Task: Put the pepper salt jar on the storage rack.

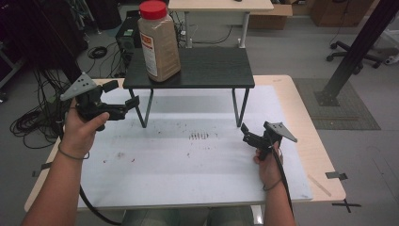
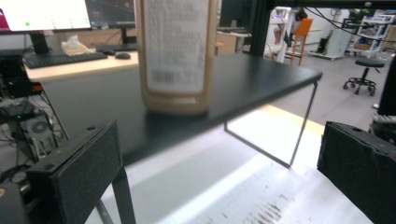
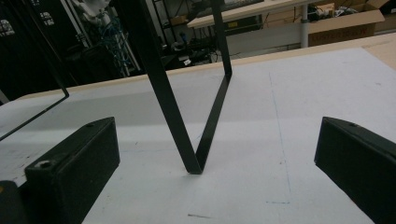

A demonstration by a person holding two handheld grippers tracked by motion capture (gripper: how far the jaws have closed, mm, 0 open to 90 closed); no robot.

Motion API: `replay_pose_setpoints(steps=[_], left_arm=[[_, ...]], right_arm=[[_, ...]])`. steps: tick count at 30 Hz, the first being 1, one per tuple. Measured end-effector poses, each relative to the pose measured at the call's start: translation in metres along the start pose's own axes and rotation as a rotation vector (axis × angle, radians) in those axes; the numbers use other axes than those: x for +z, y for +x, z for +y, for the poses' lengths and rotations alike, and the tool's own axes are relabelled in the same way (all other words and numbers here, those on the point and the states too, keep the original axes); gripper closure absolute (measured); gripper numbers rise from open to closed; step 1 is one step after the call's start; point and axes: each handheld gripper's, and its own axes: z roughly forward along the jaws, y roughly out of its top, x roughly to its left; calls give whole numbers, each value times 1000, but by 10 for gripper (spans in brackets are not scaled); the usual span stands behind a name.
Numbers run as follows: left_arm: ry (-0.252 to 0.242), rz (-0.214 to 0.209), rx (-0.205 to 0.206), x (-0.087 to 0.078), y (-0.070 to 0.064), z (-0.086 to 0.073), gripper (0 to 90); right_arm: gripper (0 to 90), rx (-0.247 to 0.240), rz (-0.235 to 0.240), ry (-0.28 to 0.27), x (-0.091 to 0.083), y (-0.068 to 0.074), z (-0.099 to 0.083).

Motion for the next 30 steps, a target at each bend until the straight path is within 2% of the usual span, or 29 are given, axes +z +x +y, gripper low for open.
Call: replay_pose_setpoints(steps=[3, 6, 17, 30], left_arm=[[6, 4, -6, 0, -2, -9, 2], [14, -3, 5, -1, -5, -17, 2], [42, 3, -18, 2, -6, -58, 2], [43, -1, -33, -2, -12, -78, 2]], right_arm=[[0, -1, 1, 0, 0, 0, 0], [0, -3, 2, 0, 0, 0, 0], [0, -1, 7, 2, 0, 1, 0], [0, 3, 8, -1, 0, 0, 0]])
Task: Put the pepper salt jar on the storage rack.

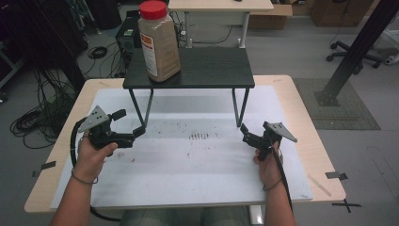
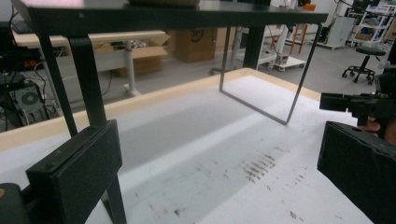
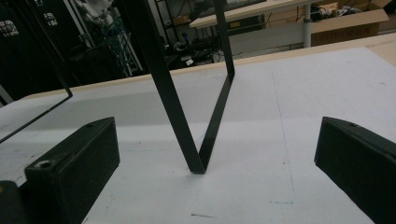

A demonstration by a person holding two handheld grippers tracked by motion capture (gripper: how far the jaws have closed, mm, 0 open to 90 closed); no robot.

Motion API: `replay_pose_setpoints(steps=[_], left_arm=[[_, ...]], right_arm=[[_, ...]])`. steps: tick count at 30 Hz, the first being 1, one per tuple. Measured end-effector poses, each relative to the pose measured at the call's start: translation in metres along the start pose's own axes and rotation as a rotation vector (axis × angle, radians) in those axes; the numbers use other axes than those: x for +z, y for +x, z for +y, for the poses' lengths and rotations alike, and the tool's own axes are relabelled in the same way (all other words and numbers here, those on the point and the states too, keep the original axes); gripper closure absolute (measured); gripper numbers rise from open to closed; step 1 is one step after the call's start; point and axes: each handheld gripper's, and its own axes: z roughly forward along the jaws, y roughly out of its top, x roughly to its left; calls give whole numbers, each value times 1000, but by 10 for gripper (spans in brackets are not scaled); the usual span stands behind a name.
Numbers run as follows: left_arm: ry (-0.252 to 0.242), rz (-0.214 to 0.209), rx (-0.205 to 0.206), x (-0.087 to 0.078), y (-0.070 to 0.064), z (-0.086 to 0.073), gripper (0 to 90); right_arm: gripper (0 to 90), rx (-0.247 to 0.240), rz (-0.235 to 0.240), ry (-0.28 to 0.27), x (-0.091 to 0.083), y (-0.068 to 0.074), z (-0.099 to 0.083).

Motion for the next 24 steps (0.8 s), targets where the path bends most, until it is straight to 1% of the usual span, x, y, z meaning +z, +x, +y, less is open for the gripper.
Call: replay_pose_setpoints(steps=[3, 4, 5, 6, 9, 10, 12, 16, 17, 24], left_arm=[[3, -5, -3, 0, 0, -4, 2], [7, 0, 2, -1, 0, -8, 2], [7, 0, 2, -1, 0, -8, 2], [2, 0, -5, -2, 0, -12, 2], [-4, 3, -9, -3, 0, -16, 2], [-8, 7, -18, -4, 1, -19, 2], [-4, 8, -24, -5, 1, -23, 2], [6, 10, -35, -3, 2, -30, 2], [6, 5, -36, -2, 2, -31, 2], [10, -4, -44, 3, 3, -36, 2]], right_arm=[[0, -1, 3, 0, 0, 0, 0], [0, 0, 5, 1, 0, 0, 0], [0, 0, 5, 1, 0, 0, 0], [0, 4, 7, 2, 0, 0, 0], [0, 2, 12, 3, 1, 0, 0], [0, 2, 16, 4, 1, 1, 0], [0, 1, 16, 3, 1, 1, 0], [0, 2, 10, 4, 0, 1, 0], [0, 0, 9, 3, 0, 1, 0], [0, 1, 6, 1, 0, 0, 0]])
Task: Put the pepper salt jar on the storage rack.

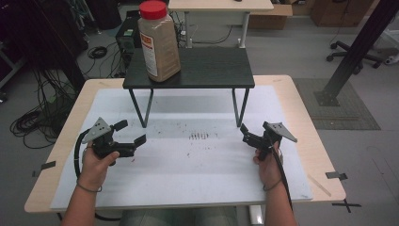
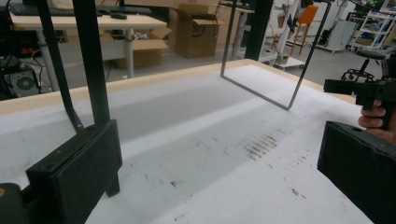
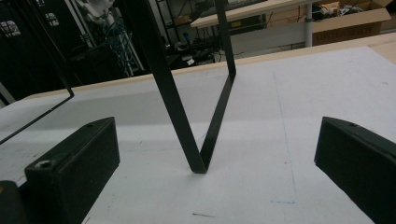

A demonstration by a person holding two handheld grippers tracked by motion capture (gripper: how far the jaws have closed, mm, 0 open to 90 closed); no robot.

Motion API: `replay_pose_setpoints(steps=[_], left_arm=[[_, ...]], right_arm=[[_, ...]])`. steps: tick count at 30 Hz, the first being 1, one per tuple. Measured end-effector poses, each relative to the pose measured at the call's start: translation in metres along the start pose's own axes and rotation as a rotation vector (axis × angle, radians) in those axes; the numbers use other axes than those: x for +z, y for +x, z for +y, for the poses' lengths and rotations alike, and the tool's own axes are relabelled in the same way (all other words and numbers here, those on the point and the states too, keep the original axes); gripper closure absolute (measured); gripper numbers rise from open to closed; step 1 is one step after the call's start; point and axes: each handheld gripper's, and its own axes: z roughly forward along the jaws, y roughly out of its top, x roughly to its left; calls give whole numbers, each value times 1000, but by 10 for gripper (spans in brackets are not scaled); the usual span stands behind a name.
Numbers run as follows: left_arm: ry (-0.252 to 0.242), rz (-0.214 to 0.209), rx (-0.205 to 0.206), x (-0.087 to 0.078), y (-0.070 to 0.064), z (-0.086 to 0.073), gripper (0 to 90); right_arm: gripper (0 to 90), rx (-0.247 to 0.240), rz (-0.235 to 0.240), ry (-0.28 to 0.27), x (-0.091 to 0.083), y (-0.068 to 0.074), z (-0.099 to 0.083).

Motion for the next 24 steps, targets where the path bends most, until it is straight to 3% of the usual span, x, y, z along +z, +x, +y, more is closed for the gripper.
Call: replay_pose_setpoints(steps=[24], left_arm=[[9, 18, -42, 0, 7, -29, 2]], right_arm=[[0, 0, 2, 2, 0, 0, 0]])
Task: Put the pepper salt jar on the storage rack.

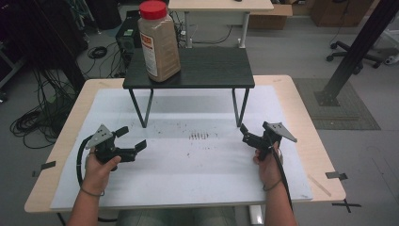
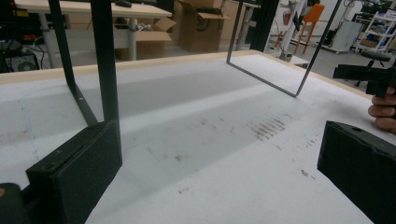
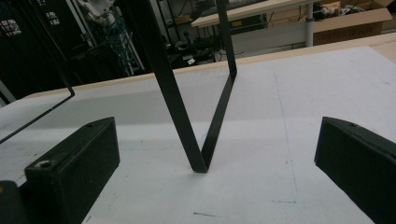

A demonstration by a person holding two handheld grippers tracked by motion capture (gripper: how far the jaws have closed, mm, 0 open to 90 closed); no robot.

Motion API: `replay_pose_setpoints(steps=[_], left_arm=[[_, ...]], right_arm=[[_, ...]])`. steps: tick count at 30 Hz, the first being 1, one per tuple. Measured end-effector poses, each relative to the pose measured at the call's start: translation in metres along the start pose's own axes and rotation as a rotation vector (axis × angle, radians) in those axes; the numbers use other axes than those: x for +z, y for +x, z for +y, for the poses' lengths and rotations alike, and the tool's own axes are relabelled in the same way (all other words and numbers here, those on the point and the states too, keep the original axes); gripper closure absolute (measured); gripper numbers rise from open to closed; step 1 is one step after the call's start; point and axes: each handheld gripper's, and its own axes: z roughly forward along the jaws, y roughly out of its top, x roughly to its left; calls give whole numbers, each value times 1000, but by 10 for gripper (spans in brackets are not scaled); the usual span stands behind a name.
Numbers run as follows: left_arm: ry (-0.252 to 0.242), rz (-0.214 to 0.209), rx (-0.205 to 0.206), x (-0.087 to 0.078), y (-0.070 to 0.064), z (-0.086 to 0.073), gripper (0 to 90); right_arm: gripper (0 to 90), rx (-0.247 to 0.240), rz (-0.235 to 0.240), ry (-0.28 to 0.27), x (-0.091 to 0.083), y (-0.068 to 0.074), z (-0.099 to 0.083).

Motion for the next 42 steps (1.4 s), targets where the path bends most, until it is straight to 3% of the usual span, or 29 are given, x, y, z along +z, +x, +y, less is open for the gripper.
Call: replay_pose_setpoints(steps=[21, 23, 42], left_arm=[[20, 9, -8, -3, 4, -5, 2], [40, 8, -4, -1, 4, -5, 2], [34, -6, -21, 4, -2, -7, 2]], right_arm=[[0, 2, -3, -1, 0, -1, 0], [0, 5, -4, -1, 0, -1, 0], [0, 14, 0, -1, 0, -1, 0]])
